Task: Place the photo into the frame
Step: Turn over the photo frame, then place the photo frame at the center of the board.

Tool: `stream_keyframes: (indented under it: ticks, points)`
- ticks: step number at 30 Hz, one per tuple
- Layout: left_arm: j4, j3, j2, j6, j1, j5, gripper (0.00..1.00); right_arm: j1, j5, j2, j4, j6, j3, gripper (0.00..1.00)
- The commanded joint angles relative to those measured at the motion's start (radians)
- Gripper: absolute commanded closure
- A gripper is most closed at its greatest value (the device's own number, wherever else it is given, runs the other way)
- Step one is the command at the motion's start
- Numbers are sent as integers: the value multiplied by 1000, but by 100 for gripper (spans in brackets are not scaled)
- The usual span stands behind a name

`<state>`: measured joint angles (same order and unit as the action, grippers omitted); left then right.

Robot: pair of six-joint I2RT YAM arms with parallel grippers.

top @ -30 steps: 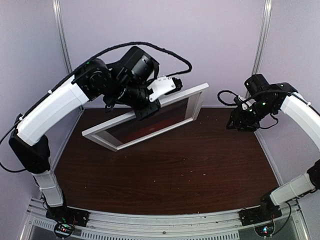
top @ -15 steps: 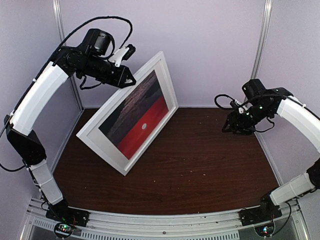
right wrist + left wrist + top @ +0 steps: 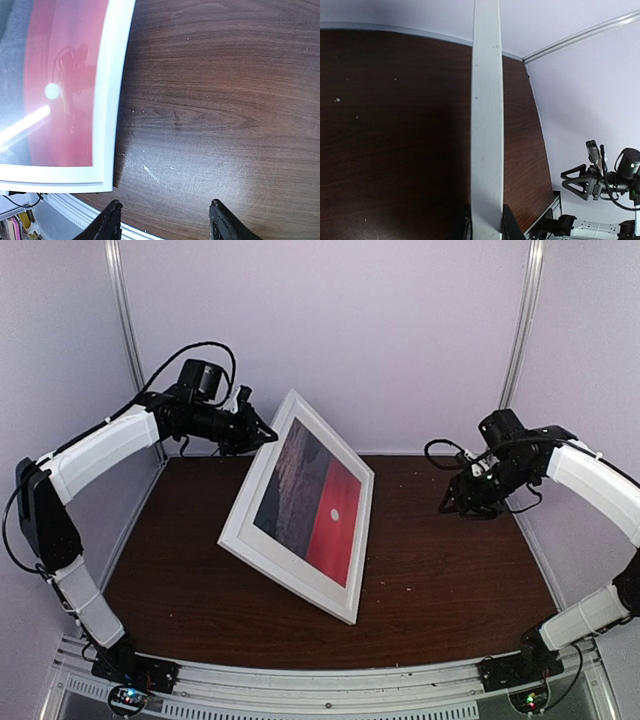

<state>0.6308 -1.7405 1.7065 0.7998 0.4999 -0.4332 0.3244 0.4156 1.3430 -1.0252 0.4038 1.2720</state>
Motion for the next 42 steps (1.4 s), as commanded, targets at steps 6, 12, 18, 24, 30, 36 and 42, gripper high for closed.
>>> stream_keyframes:
  ticks: [6, 12, 18, 24, 30, 36, 42]
  points:
    - [-475, 211, -81, 239, -43, -66, 100, -7, 30, 33, 58, 18, -33, 40]
    - [-554, 397, -94, 280, -46, -25, 100, -7, 57, 64, 97, 28, -68, 41]
    - [-680, 643, -152, 342, -42, 97, 100, -6, 78, 96, 136, 37, -87, 40]
    - [-788, 850, -172, 386, 1, 171, 100, -3, 93, 120, 187, 56, -118, 40]
    - [-904, 990, -136, 437, 75, 214, 87, 12, 95, 140, 219, 70, -152, 40]
    - [-987, 1086, -93, 452, 145, 251, 75, 33, 91, 156, 259, 91, -212, 40]
    - [-1108, 1152, 5, 505, 186, 219, 67, 68, 59, 145, 258, 110, -255, 40]
